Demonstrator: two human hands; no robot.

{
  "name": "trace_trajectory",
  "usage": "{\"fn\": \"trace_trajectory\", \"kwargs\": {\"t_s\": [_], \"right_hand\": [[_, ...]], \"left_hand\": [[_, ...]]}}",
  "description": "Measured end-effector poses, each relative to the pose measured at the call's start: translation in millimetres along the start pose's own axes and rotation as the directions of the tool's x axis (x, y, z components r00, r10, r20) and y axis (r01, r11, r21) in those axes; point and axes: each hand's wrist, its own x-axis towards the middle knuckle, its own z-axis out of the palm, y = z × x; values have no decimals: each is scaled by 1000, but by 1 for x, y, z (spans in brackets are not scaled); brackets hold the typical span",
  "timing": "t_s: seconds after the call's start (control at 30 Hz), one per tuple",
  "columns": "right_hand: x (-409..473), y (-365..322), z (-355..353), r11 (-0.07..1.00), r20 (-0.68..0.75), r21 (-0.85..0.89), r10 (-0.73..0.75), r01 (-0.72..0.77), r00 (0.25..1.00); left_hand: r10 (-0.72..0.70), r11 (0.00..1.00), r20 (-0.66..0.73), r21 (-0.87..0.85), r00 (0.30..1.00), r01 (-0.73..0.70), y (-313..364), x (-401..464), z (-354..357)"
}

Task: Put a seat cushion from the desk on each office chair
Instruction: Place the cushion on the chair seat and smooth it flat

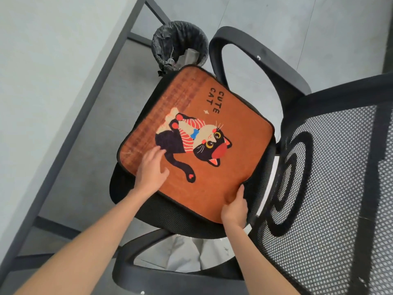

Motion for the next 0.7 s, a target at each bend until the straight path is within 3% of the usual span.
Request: {"fn": "trace_trajectory", "kwargs": {"t_s": [0.13, 0.2, 0.27, 0.3, 0.37, 0.4, 0.5, 0.6, 0.7], "right_hand": [[11, 6, -13, 959, -143, -279, -81, 38, 986], [12, 9, -8, 870, -166, -441, -321, 221, 932], [10, 10, 5, 632, 10, -567, -637, 529, 771], [4, 10, 13, 497, 187, -571, -697, 654, 692], [-9, 10, 30, 371, 489, -516, -612, 772, 621], [-11, 11, 37, 364, 517, -535, -573, 762, 636], [-14, 10, 48, 389, 473, -574, -561, 720, 680], [-11, 13, 50, 349, 460, -616, -568, 706, 682], [-14, 11, 46, 347, 461, -567, -618, 747, 636]], "left_hand": [[160, 943, 278, 239, 947, -230, -1, -16, 18], [166, 894, 404, 323, 900, -310, -9, -26, 28], [180, 823, 475, 407, 861, -397, -20, -34, 35], [192, 780, 487, 451, 852, -434, -25, -38, 37], [226, 721, 485, 500, 845, -480, -32, -42, 39], [244, 711, 474, 506, 846, -489, -34, -41, 39], [282, 695, 481, 494, 830, -522, -38, -36, 38], [341, 625, 492, 518, 801, -584, -44, -34, 38], [371, 641, 445, 511, 815, -572, -45, -35, 39]]}}
